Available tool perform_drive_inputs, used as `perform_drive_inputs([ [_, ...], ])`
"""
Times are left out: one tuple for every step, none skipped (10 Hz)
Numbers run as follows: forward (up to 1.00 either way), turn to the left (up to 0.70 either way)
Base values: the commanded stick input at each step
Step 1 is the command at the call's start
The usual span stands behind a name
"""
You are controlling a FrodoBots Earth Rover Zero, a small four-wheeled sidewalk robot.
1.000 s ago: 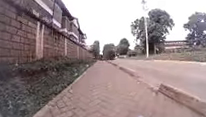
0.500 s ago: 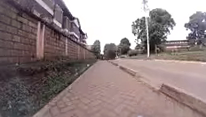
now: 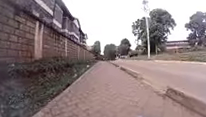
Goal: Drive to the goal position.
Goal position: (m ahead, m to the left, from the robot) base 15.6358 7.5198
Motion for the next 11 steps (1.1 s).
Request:
perform_drive_inputs([
  [0.5, 0.0],
  [0.5, 0.0],
  [0.5, 0.0],
  [0.5, 0.0],
  [0.5, 0.0],
  [0.5, 0.0],
  [0.5, 0.0],
  [0.5, 0.0],
  [0.5, 0.0],
  [0.5, 0.0],
  [0.5, -0.5],
])
